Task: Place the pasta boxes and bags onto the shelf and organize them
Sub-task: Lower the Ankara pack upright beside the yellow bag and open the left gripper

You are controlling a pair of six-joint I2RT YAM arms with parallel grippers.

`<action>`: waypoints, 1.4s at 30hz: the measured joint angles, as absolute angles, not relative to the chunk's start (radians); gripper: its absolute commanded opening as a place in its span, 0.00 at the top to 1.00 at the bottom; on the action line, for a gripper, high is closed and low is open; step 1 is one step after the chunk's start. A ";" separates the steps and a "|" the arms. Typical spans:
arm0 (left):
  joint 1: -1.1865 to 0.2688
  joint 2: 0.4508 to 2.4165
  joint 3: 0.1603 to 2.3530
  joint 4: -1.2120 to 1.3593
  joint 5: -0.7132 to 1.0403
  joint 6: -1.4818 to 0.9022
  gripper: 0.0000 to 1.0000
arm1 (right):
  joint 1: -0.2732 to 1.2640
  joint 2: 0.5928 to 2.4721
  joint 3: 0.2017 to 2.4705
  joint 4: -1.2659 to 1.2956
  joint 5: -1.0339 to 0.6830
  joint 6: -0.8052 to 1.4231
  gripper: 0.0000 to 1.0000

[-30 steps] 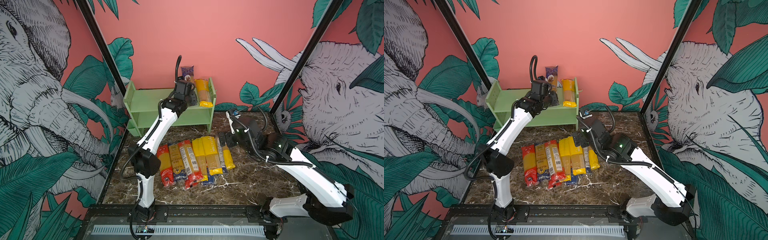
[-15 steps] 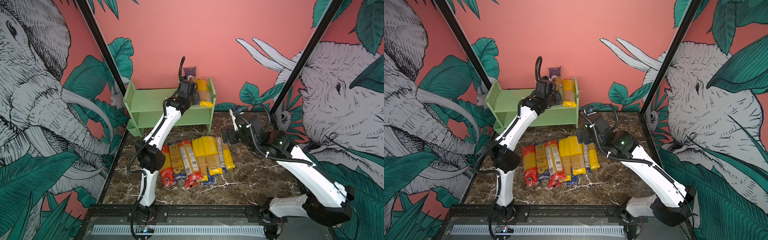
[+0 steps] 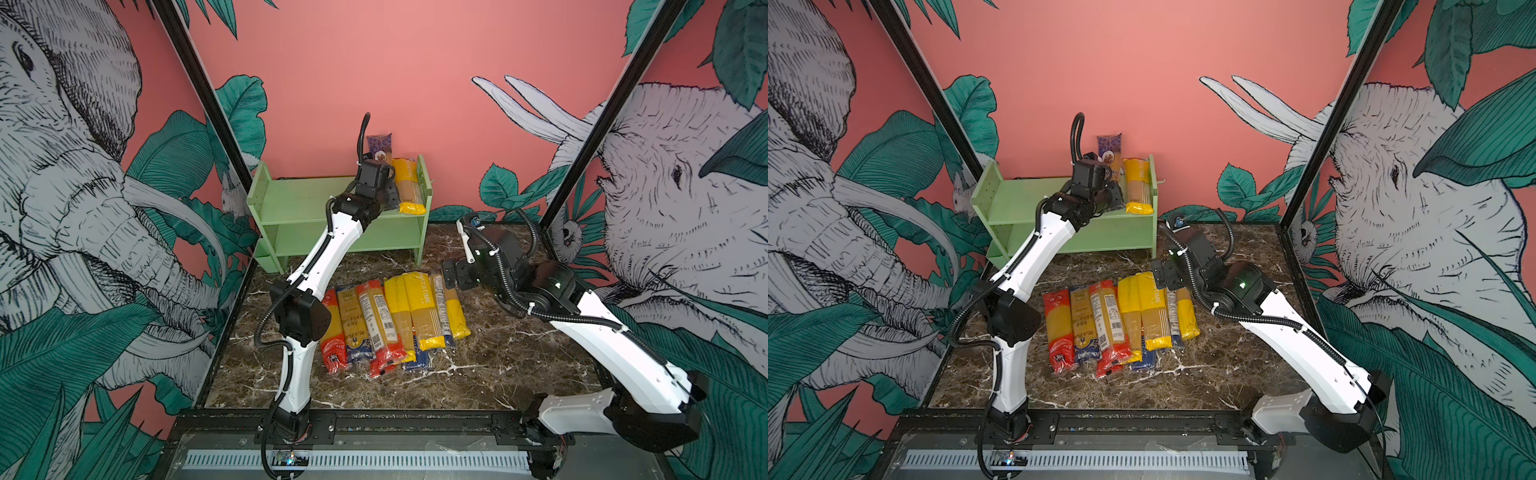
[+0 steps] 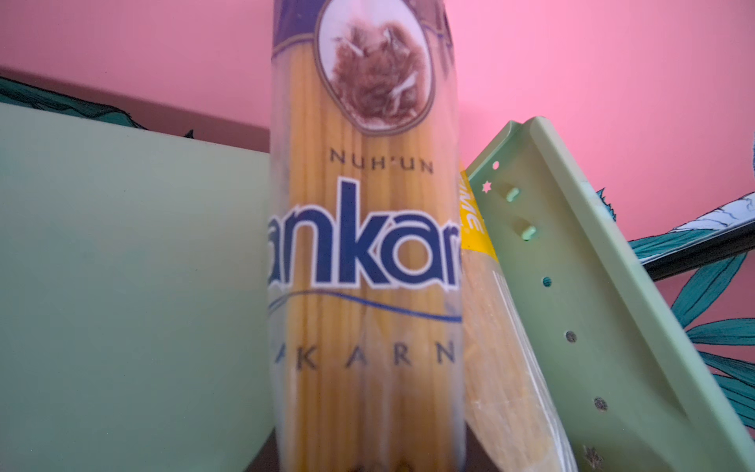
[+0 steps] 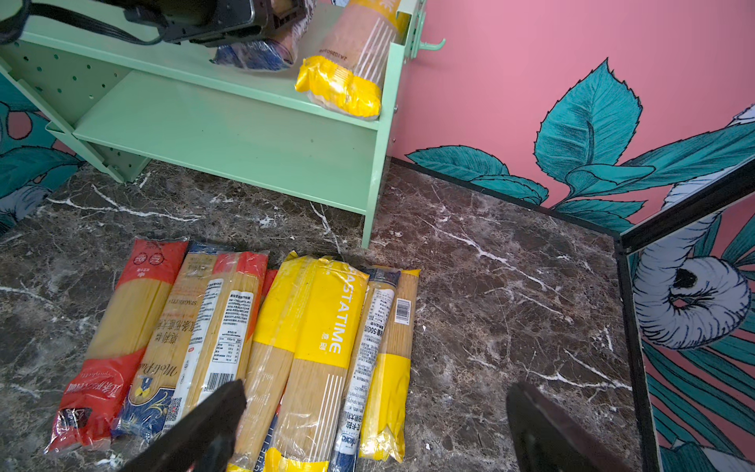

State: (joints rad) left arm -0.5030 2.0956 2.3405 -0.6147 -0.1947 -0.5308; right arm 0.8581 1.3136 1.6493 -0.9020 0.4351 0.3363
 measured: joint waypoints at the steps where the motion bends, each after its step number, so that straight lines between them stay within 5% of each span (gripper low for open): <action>1: -0.502 2.096 2.341 -0.615 -0.194 -0.531 1.00 | 0.858 1.314 1.649 -0.902 0.434 0.336 0.01; 21: -0.485 2.097 2.273 -0.582 -0.189 -0.535 0.91 | 0.850 1.314 1.643 -0.902 0.429 0.337 0.01; 30: -0.481 2.097 2.258 -0.537 -0.172 -0.543 0.38 | 0.849 1.314 1.643 -0.902 0.429 0.337 0.01; 34: -0.480 2.094 2.254 -0.474 -0.171 -0.543 0.27 | 0.849 1.314 1.643 -0.902 0.429 0.337 0.01; 42: -0.476 2.070 2.212 -0.430 -0.165 -0.538 0.22 | 0.849 1.314 1.635 -0.903 0.429 0.337 0.01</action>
